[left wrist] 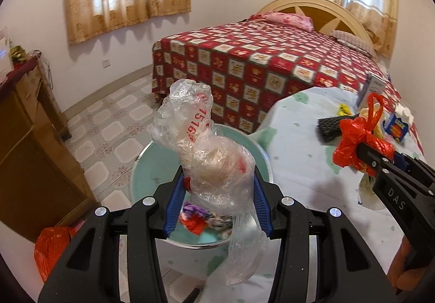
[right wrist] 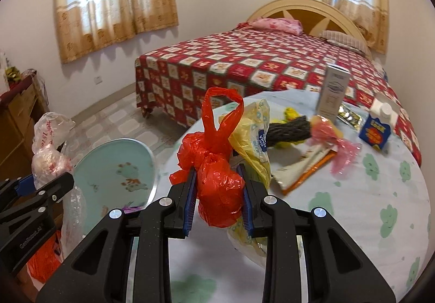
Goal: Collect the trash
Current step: 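Grasp the red plastic bag with the right tool while the left tool carries the clear bag toward the bin, then open the left tool over the bin to drop the clear bag while the right tool drops the red bag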
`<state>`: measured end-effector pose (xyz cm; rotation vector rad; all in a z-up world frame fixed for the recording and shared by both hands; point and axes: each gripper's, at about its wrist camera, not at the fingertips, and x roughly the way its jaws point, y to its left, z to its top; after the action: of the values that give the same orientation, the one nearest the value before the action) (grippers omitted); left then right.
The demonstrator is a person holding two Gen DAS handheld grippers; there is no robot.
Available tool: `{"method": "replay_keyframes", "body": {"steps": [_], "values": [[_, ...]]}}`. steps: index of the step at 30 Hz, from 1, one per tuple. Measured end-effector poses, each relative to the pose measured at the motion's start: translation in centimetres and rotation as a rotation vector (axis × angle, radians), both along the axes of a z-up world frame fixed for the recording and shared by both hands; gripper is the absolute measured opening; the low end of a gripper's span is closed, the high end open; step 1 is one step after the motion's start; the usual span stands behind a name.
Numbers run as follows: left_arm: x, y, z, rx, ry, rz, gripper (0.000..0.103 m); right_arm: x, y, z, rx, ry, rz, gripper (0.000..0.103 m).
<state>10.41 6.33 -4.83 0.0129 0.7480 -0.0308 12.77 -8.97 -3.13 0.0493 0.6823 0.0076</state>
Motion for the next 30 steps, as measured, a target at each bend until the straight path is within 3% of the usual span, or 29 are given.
{"method": "replay_keyframes", "body": {"steps": [14,30], "values": [[1.4,6.3,-1.9,-0.01,0.037,0.119,0.046,1.9,6.9,-0.4,-0.02,0.029,0.116,0.029],[3.0,6.8,-4.8,-0.026,0.106,0.116,0.046,4.8,11.3,-3.0,-0.011,0.126,0.23,0.029]]}}
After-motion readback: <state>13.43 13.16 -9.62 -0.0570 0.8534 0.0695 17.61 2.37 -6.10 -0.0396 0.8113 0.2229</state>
